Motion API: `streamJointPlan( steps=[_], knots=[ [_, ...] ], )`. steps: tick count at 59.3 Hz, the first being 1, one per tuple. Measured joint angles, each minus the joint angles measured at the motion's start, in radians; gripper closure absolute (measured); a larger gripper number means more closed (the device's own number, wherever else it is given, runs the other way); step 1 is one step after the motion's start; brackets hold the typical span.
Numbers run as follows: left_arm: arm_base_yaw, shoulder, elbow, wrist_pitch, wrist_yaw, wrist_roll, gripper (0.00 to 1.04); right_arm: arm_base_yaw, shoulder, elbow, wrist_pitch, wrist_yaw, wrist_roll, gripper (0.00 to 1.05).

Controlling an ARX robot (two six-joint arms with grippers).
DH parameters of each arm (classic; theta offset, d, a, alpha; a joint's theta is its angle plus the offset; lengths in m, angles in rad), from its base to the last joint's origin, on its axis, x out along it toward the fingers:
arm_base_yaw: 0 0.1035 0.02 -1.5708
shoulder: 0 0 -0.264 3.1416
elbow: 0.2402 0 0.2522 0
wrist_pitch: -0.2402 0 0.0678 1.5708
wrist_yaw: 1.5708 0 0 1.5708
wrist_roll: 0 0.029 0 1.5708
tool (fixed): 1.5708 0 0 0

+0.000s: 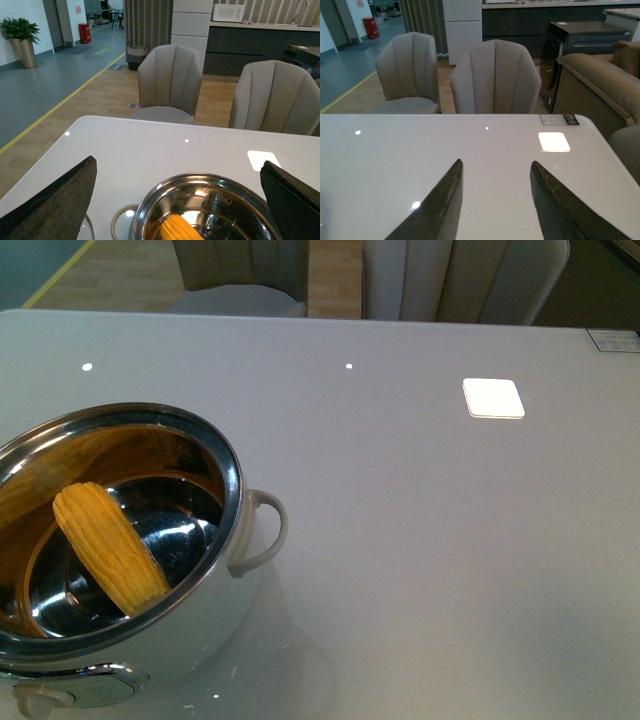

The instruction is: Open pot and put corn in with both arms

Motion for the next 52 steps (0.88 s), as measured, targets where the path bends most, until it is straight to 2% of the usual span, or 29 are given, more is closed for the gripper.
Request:
streamJointPlan(
  steps=[13, 52],
  knots=[
    [0.000, 0.000, 0.000, 0.000, 0.000, 0.000, 0.07, 0.000, 0.000, 0.000, 0.000, 0.000, 0.000, 0.08],
    [0.000, 0.000, 0.000, 0.000, 0.000, 0.000, 0.07, 0.000, 0.000, 0.000, 0.000, 0.000, 0.000, 0.09]
  ],
)
